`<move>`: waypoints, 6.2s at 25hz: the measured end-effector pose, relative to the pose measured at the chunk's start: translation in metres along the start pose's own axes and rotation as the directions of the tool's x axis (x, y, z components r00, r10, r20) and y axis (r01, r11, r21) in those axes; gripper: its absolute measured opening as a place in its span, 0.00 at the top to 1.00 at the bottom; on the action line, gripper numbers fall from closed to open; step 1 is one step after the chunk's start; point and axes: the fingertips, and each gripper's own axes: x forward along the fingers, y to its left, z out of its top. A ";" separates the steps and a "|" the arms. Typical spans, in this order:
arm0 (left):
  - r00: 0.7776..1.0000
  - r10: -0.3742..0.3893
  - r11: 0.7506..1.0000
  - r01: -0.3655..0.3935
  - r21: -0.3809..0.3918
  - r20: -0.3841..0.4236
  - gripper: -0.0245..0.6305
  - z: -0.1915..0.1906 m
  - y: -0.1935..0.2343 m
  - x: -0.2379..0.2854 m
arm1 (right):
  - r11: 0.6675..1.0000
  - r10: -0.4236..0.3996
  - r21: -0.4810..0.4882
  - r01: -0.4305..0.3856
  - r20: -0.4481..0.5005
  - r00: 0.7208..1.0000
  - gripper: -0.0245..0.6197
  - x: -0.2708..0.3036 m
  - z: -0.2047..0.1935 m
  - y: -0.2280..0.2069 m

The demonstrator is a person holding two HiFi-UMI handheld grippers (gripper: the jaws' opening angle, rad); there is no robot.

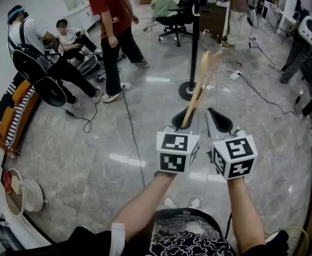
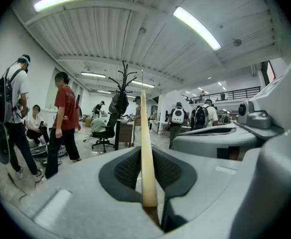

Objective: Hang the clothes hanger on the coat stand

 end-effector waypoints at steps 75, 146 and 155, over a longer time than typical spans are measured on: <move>0.984 0.169 0.985 -0.167 0.030 -0.054 0.88 0.040 0.053 0.292 | 0.984 0.168 0.053 -0.168 0.003 0.986 0.96 0.216 0.004 -0.234; 0.974 0.187 0.982 -0.190 -0.005 -0.126 0.88 0.091 0.373 0.583 | 0.986 0.158 0.051 -0.156 -0.035 0.987 0.96 0.635 0.088 -0.325; 0.962 0.222 0.975 -0.224 0.002 -0.157 0.88 0.087 0.369 0.630 | 0.979 0.198 0.062 -0.195 -0.045 0.979 0.96 0.662 0.081 -0.367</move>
